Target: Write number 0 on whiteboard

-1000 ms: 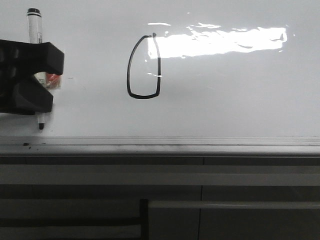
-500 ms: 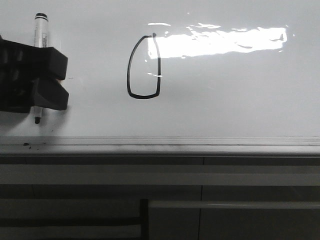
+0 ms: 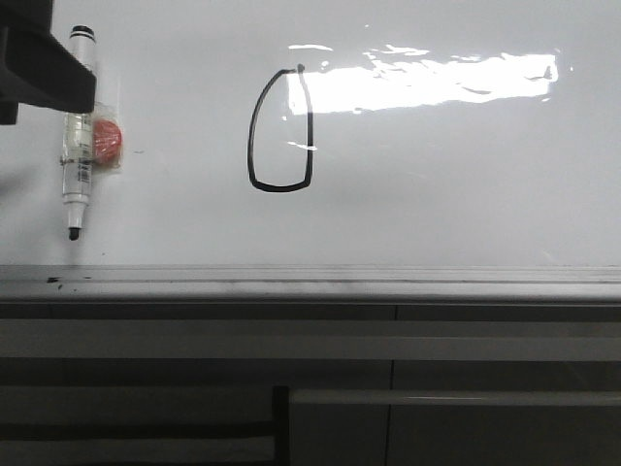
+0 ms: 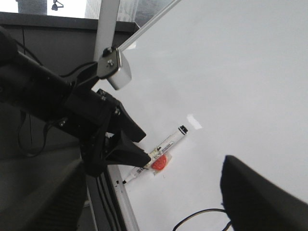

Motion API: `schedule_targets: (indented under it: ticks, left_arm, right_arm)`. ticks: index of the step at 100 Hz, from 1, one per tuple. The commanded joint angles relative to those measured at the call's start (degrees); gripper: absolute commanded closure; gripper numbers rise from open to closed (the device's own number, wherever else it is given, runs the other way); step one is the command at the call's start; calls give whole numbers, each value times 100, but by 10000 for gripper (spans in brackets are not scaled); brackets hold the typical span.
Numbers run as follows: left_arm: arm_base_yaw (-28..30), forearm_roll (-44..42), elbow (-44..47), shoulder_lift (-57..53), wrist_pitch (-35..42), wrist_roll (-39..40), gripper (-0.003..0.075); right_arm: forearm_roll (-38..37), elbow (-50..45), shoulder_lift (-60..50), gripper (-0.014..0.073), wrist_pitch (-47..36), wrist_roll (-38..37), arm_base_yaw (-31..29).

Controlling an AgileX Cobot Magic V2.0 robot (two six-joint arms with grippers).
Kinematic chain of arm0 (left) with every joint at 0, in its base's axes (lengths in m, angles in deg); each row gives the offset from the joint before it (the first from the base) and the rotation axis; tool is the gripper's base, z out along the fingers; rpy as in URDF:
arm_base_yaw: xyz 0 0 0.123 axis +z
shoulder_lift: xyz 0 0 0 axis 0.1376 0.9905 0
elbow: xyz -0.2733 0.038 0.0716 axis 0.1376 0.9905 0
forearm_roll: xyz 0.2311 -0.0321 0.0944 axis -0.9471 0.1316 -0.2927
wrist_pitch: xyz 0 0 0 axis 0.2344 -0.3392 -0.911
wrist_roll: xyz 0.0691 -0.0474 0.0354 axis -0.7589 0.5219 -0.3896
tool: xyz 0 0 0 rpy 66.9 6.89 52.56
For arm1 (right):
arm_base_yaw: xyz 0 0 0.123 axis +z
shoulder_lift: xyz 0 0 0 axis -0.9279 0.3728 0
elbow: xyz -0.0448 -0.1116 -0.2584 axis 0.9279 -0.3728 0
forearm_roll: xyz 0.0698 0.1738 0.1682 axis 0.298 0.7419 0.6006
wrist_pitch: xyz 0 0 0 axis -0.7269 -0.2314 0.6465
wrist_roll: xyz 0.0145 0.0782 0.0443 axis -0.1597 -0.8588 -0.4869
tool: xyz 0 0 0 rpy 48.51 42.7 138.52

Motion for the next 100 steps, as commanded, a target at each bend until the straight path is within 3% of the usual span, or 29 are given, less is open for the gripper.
schedule_targets:
  ticks: [1,10,19,37,54,76,100]
  left_arm:
    - [-7,-135,-88,-284,95,-66,331]
    - [-7,-135,50,-566,189,-66,335]
    - [-7,-161,176,-874,188,-66,386]
    - [-7,-533,540,-1502,370,-634,738]
    - [-7,-682,959,-1995,693,-772,740]
    - [-7,-763,1517,-2774,1079,-824,740]
    - [-7,-888,1879,-3398,1392,-824,740]
  right_arm:
    - [-16,160,-225,99,-83,30,-10]
    - [-16,-119,-422,119,-42,30,-10]
    - [-44,-558,-696,225,-148,30,-10]
    - [-44,-1590,-1358,667,-360,20,-10]
    - [-44,-2717,-2070,660,-1037,-179,-10]
    - [-58,-4457,-3128,661,-3291,-167,-10]
    - [-58,-5710,-3820,662,-3603,-167,-10]
